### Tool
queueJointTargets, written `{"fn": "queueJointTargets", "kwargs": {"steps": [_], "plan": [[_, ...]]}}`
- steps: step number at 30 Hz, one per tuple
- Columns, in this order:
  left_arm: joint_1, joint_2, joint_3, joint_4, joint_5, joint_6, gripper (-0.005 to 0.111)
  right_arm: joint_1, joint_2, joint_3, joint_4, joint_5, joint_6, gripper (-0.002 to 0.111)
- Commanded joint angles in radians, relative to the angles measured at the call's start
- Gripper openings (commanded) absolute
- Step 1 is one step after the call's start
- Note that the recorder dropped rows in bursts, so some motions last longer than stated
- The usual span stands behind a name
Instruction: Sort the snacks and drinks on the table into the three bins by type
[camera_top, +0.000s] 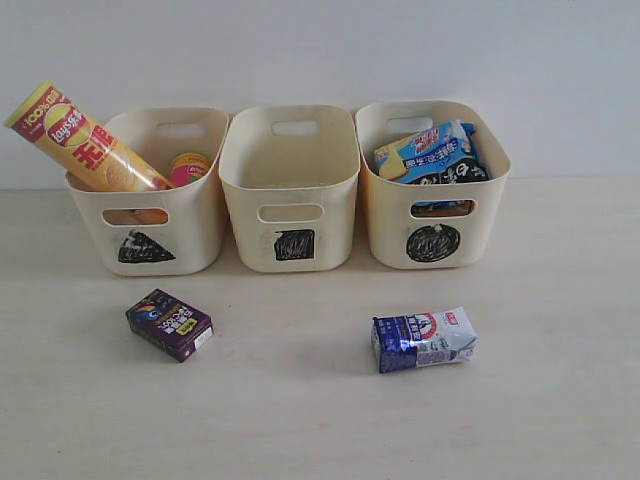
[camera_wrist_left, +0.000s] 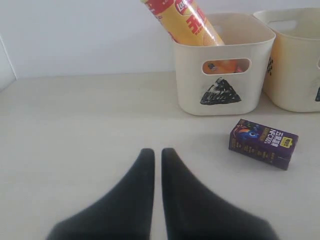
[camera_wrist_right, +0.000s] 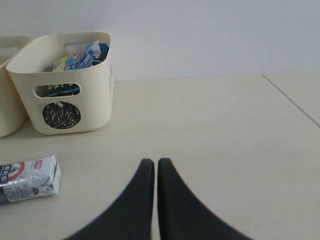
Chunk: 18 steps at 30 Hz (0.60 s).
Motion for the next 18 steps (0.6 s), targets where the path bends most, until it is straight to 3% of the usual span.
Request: {"fn": "queueJointTargets", "kwargs": {"steps": [1,18], "plan": [[0.001,-0.004,-0.003,-0.001,-0.006,-0.009,0.004,-0.002,-0.007,0.041,-0.014,-0.030,0.015,0.000],[0.001,-0.004,-0.003,-0.001,-0.008,-0.009,0.004,-0.002,-0.007,0.133,-0.056,-0.145,0.015,0.000]]}}
